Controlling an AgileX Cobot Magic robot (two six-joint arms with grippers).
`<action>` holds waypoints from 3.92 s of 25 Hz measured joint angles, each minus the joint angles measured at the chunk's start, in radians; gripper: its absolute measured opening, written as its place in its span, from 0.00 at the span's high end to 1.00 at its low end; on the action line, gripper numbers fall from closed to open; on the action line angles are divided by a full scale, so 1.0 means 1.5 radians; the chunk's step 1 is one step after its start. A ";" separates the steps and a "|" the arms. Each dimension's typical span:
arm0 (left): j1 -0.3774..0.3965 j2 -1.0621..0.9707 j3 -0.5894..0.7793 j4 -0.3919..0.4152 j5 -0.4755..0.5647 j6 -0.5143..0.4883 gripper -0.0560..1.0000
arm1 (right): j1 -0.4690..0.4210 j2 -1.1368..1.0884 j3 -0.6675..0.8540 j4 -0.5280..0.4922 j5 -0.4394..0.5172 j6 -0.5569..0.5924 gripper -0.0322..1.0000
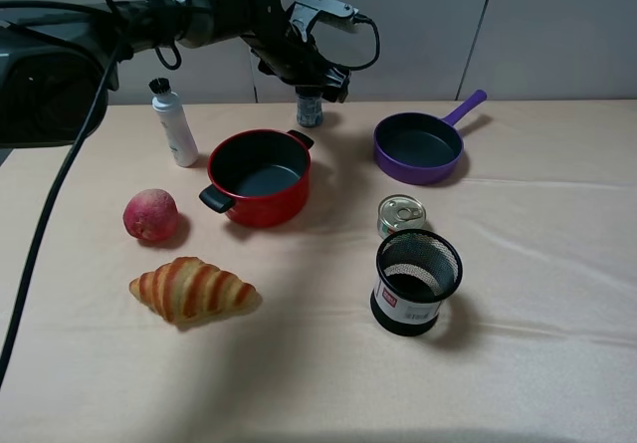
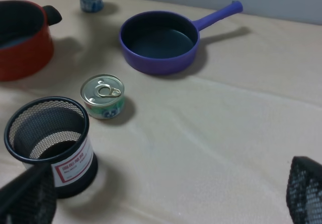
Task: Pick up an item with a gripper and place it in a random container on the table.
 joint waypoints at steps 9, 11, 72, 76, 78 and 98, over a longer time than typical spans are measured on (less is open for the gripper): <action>0.000 0.015 0.000 0.039 -0.025 0.000 0.01 | 0.000 0.000 0.000 0.000 0.000 0.000 0.30; 0.000 0.027 0.000 0.040 -0.035 0.000 0.01 | 0.000 0.000 0.000 -0.001 0.000 0.000 0.30; -0.007 0.022 -0.003 0.012 -0.015 0.001 0.45 | 0.000 0.000 0.000 -0.012 0.000 0.000 0.30; -0.015 -0.004 -0.003 0.012 0.022 0.001 0.45 | 0.000 0.000 0.000 -0.012 0.000 0.000 0.30; -0.020 -0.022 -0.003 0.012 0.036 0.001 0.45 | 0.000 0.000 0.000 -0.012 0.000 0.000 0.30; -0.070 -0.177 -0.003 0.012 0.252 -0.001 0.45 | 0.000 0.000 0.000 -0.012 0.000 0.000 0.30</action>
